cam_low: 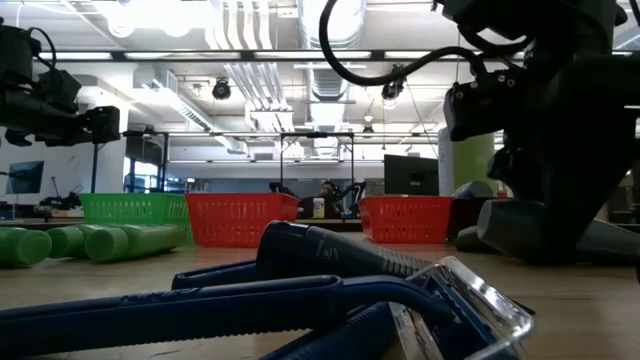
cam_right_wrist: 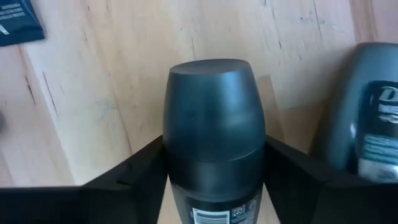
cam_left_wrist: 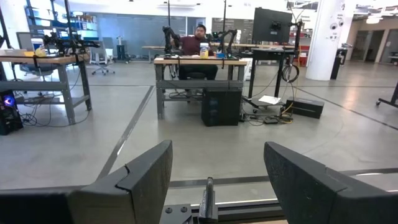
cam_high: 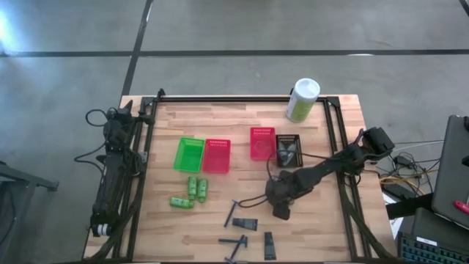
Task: Pick & Place Travel size toiletries
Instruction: Put the gray deodorant into the black basket
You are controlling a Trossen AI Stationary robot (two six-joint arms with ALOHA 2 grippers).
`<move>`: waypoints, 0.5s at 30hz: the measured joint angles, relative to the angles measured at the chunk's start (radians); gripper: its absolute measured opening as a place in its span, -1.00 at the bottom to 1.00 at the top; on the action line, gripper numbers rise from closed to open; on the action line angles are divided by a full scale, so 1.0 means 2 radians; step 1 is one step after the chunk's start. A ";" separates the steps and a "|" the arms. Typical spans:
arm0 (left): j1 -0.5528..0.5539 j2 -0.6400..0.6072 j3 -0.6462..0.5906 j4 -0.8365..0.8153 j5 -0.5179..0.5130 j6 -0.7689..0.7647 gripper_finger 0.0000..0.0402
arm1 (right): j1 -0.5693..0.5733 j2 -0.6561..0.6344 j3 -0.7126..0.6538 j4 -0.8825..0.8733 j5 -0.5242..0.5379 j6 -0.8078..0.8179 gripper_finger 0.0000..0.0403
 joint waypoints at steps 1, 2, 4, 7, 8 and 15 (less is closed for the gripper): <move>0.000 0.000 0.000 0.000 0.000 0.000 0.29 | 0.000 -0.002 0.004 -0.007 -0.002 0.000 0.01; 0.000 0.000 0.000 0.000 0.000 0.000 0.29 | 0.000 -0.004 0.010 -0.019 -0.002 0.000 0.00; 0.000 0.000 0.000 0.000 0.000 0.000 0.29 | 0.000 -0.015 0.026 -0.052 -0.002 0.000 0.00; 0.000 0.000 0.000 0.000 0.000 0.000 0.29 | 0.000 -0.044 0.057 -0.120 0.015 0.028 0.00; 0.000 0.000 0.000 0.000 0.000 0.000 0.29 | -0.001 -0.058 0.065 -0.143 0.027 0.047 0.00; 0.000 0.000 0.000 0.000 0.000 0.000 0.29 | -0.069 -0.171 0.031 -0.217 0.092 0.310 0.07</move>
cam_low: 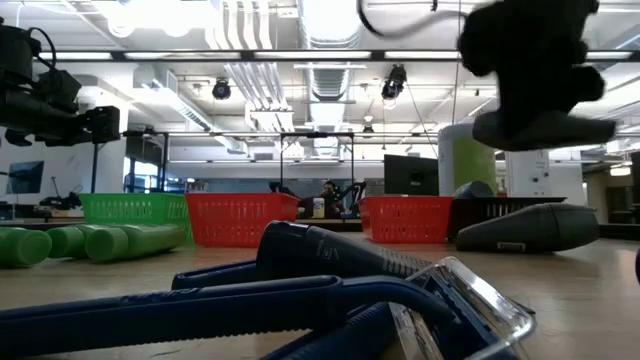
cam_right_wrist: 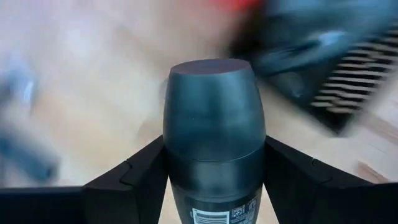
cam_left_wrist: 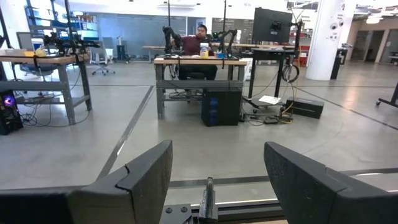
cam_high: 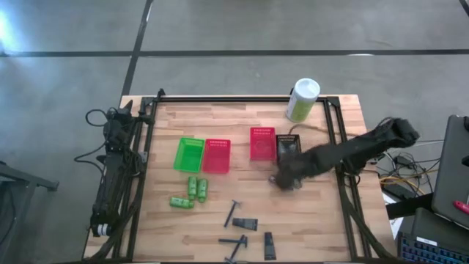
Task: Pick & Place Travel size toiletries
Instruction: Put the gray deodorant into the black basket
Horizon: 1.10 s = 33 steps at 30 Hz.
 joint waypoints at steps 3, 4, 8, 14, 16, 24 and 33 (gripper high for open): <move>0.000 0.001 0.000 0.000 0.000 0.000 0.29 | -0.055 -0.056 -0.046 0.004 0.034 0.088 0.06; 0.000 0.001 0.000 0.000 0.000 0.000 0.29 | -0.076 -0.070 -0.061 0.009 0.035 0.099 0.06; 0.000 0.001 0.000 0.000 0.000 0.000 0.29 | -0.165 -0.104 -0.114 0.064 -0.005 0.108 0.08; 0.000 0.001 0.000 0.000 0.000 0.000 0.29 | -0.270 -0.106 -0.141 0.101 -0.075 0.025 0.09; 0.000 0.001 0.000 0.000 0.000 0.000 0.29 | -0.297 -0.098 -0.139 0.102 -0.097 -0.013 0.09; 0.000 0.001 0.000 0.000 0.000 0.000 0.29 | -0.341 -0.043 -0.111 0.113 -0.124 -0.097 0.25; 0.000 0.001 0.000 0.000 0.000 0.000 0.29 | -0.310 -0.021 -0.101 0.109 -0.141 -0.120 0.48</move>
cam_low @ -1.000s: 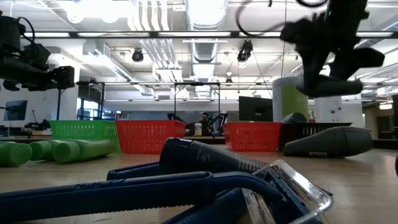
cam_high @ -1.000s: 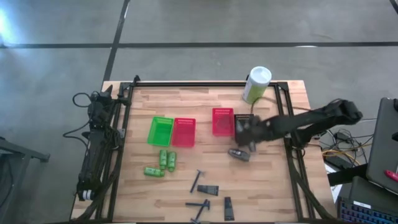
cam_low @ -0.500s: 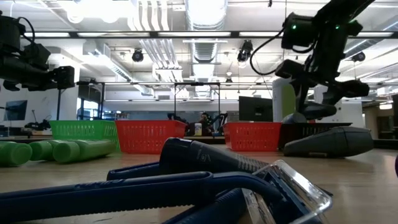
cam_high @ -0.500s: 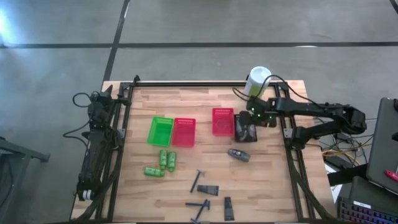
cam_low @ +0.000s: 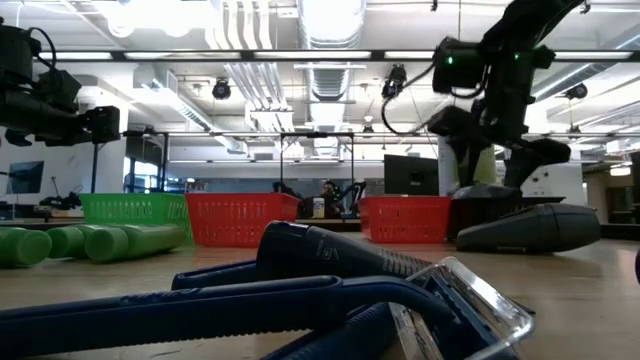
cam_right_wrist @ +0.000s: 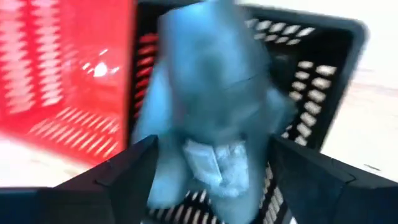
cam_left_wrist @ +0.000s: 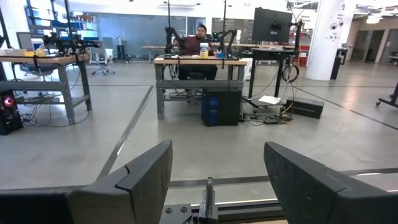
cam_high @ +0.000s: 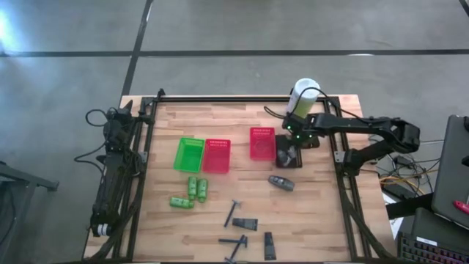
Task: Pick & Place Travel size toiletries
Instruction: Put the gray deodorant into the black basket
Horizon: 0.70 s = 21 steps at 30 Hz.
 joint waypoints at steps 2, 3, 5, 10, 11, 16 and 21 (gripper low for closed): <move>0.000 0.000 0.000 0.000 0.000 0.000 0.29 | 0.009 -0.016 0.012 -0.012 0.006 -0.015 0.52; 0.000 0.000 0.000 0.000 0.000 0.000 0.29 | 0.015 -0.024 0.020 -0.018 0.015 -0.030 0.53; 0.000 0.000 0.000 0.000 0.000 0.000 0.29 | 0.029 -0.038 0.032 -0.032 0.026 -0.082 0.56; 0.000 0.000 0.000 0.000 0.000 0.000 0.29 | 0.090 -0.055 0.068 -0.080 0.024 -0.191 0.57; 0.000 0.000 0.000 0.000 0.000 0.000 0.29 | 0.105 -0.055 0.075 -0.092 0.024 -0.199 0.56; 0.000 0.000 0.000 0.000 0.000 0.000 0.29 | 0.195 -0.045 0.090 -0.101 0.023 -0.232 0.47; 0.000 0.000 0.000 0.000 0.000 0.000 0.29 | 0.267 0.005 0.084 -0.089 0.039 -0.249 0.43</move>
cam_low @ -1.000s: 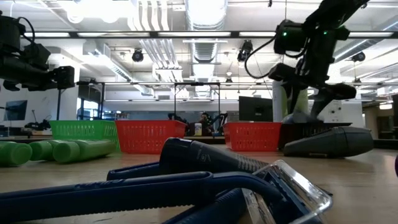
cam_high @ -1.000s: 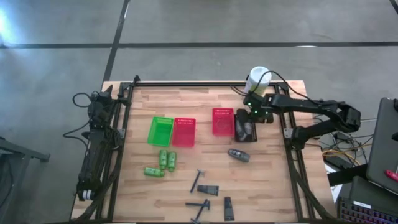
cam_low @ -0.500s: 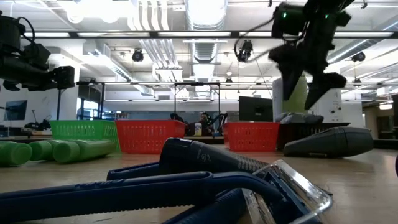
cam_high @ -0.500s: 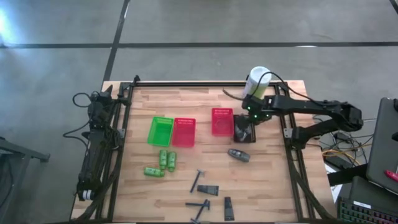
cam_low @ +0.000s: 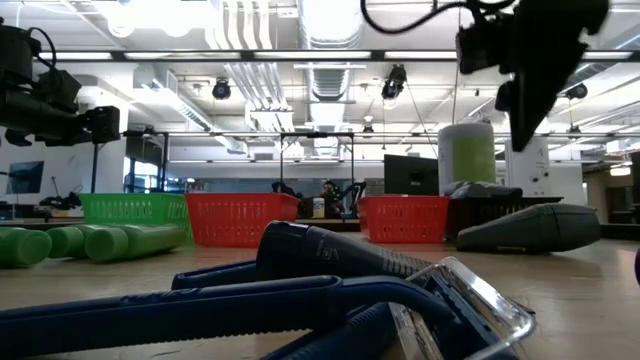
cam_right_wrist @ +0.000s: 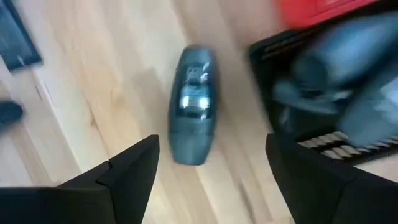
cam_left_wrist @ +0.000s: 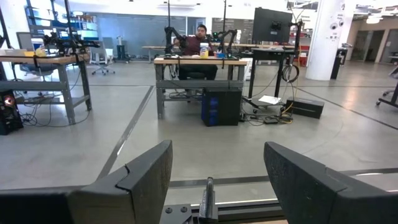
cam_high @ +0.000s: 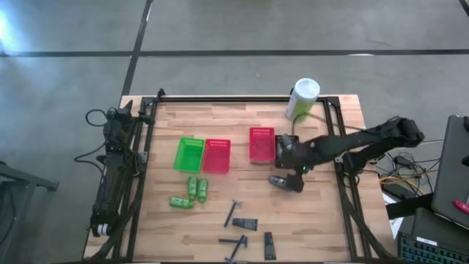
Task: Pick & Place Travel size toiletries
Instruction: Put the gray deodorant into the black basket
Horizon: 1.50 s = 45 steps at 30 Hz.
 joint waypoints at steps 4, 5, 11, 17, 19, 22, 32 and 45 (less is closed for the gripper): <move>0.000 0.001 0.000 0.000 0.000 0.000 0.29 | 0.037 0.055 0.004 0.017 -0.014 0.024 0.50; 0.000 0.001 0.000 0.000 0.000 0.000 0.29 | 0.045 0.067 0.007 0.025 -0.013 0.025 0.53; 0.000 0.001 0.000 0.000 0.000 0.000 0.29 | 0.065 0.132 0.022 0.024 0.009 0.051 0.76; 0.000 0.002 0.000 0.000 0.000 0.000 0.29 | 0.064 0.158 0.032 0.026 0.012 0.079 0.80; 0.000 0.002 0.000 0.000 0.000 0.000 0.29 | 0.064 0.159 0.033 0.029 0.013 0.081 0.77; 0.000 0.002 0.000 0.000 0.000 0.000 0.29 | 0.063 0.165 0.018 0.050 0.014 0.082 0.74; 0.000 0.002 0.000 0.000 0.000 0.000 0.29 | 0.046 0.196 -0.002 0.098 0.013 0.110 0.61; 0.000 0.003 0.000 0.000 0.000 0.000 0.29 | 0.044 0.163 0.001 0.098 0.014 0.128 0.01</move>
